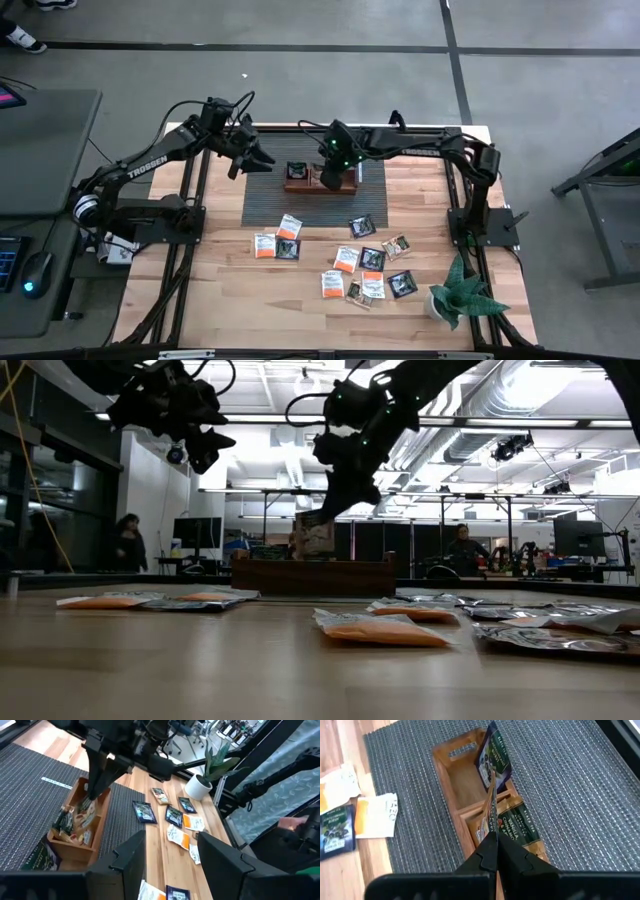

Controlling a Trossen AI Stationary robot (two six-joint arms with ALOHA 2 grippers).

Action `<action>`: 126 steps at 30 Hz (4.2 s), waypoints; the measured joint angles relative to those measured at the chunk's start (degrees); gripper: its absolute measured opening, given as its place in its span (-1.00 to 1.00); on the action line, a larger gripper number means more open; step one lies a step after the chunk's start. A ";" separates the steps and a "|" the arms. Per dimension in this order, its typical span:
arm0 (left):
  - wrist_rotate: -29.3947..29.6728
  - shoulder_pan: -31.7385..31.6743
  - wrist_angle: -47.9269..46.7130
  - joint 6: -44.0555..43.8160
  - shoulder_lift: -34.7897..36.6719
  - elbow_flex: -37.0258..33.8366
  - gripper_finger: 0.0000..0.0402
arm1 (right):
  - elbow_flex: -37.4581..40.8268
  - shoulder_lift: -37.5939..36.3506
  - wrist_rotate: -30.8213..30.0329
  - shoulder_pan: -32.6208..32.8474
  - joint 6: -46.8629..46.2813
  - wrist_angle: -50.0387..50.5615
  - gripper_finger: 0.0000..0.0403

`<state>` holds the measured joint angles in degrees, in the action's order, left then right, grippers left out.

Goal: Pick & Place Tea
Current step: Put the brown tea bag into the middle section of the wooden organizer, then put the violet tea bag into the left section of the wooden organizer

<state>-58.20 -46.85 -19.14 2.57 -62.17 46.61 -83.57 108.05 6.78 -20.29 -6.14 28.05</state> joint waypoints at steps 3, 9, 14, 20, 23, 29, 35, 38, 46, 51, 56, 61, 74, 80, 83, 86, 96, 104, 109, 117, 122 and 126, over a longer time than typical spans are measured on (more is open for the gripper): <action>-0.01 0.00 -0.01 0.00 0.00 0.00 -0.12 | 1.49 0.03 0.18 0.02 -0.31 -2.44 -1.00; 0.25 0.00 0.15 0.13 0.00 0.00 -0.12 | 3.40 0.03 0.75 -0.39 -1.39 -3.47 -1.00; 0.27 0.00 0.15 0.13 0.00 0.00 -0.12 | 3.87 0.63 1.61 -0.44 -0.84 -3.86 -1.00; 0.52 0.00 0.17 0.11 0.00 0.02 -0.12 | 3.87 3.43 3.68 -0.81 -0.77 -4.41 -1.00; 1.35 0.00 0.17 -0.04 0.00 0.03 -0.12 | 3.87 4.04 2.98 -0.74 -1.20 -5.08 -1.00; 1.36 0.00 0.17 -0.07 -0.02 0.04 -0.12 | 3.87 4.14 0.12 -0.74 1.01 -6.15 -1.00; 1.64 0.00 0.17 -0.37 -0.02 0.04 -0.12 | 3.87 4.14 -2.94 -0.74 2.30 -6.09 -1.00; 1.78 0.00 0.17 -0.40 -0.02 0.04 -0.12 | 3.87 4.14 -2.95 -0.70 2.58 -6.11 -1.00; 1.80 0.00 0.17 -0.42 -0.02 0.07 -0.12 | 3.85 4.14 -2.60 -0.55 8.03 -6.26 -0.84; 1.82 0.00 0.17 -0.42 -0.02 0.07 -0.12 | 3.85 4.14 -4.56 -0.57 8.14 -6.89 -0.55; 1.82 0.00 0.14 -0.42 -0.02 0.09 -0.12 | 3.83 4.14 -5.02 -0.57 6.47 -9.86 -0.24; 1.85 0.00 0.11 -0.39 -0.02 0.09 -0.12 | 3.17 4.14 -4.95 -0.52 5.07 -9.89 -0.02; 2.30 0.00 0.09 -0.37 -0.02 0.09 -0.12 | -4.94 4.07 -5.37 -0.31 6.06 -3.25 0.07; 3.72 0.00 -0.22 -0.35 -0.02 0.09 -0.12 | -8.85 4.07 -4.45 -0.28 -3.97 6.62 0.07; 3.85 0.48 -0.81 -0.44 -0.05 0.09 -0.12 | -10.94 4.07 -2.25 -0.22 -9.78 14.70 0.05; 5.63 3.47 -0.63 0.28 -0.74 0.09 -0.12 | -11.52 3.48 -2.19 0.59 -11.73 21.77 0.01; 20.08 20.74 5.19 -0.38 -7.24 0.09 -0.36 | 1.92 -10.10 -8.98 3.49 -19.39 21.86 -0.14; 23.87 27.34 19.83 -11.05 -15.80 0.23 -0.92 | 25.12 -26.54 -8.34 6.14 -33.32 5.30 -0.22; 28.33 30.82 22.86 -13.37 -21.99 2.69 -0.96 | 34.14 -31.73 -8.02 7.65 -37.25 -1.91 -0.29; 38.15 37.01 22.47 -13.36 -33.47 12.98 -1.00 | 40.48 -33.61 -6.65 8.50 -39.67 -5.18 -0.32; 42.42 39.51 20.33 -13.38 -40.07 20.31 -1.00 | 41.94 -33.55 -5.94 8.48 -41.85 -4.97 -0.32; 44.07 41.56 16.33 -13.39 -45.41 25.95 -1.00 | 43.03 -33.52 -5.72 8.48 -43.55 -4.82 -0.32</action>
<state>-14.13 -5.29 -2.81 -10.82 -107.58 72.56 -40.54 74.52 1.06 -11.81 -49.69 23.23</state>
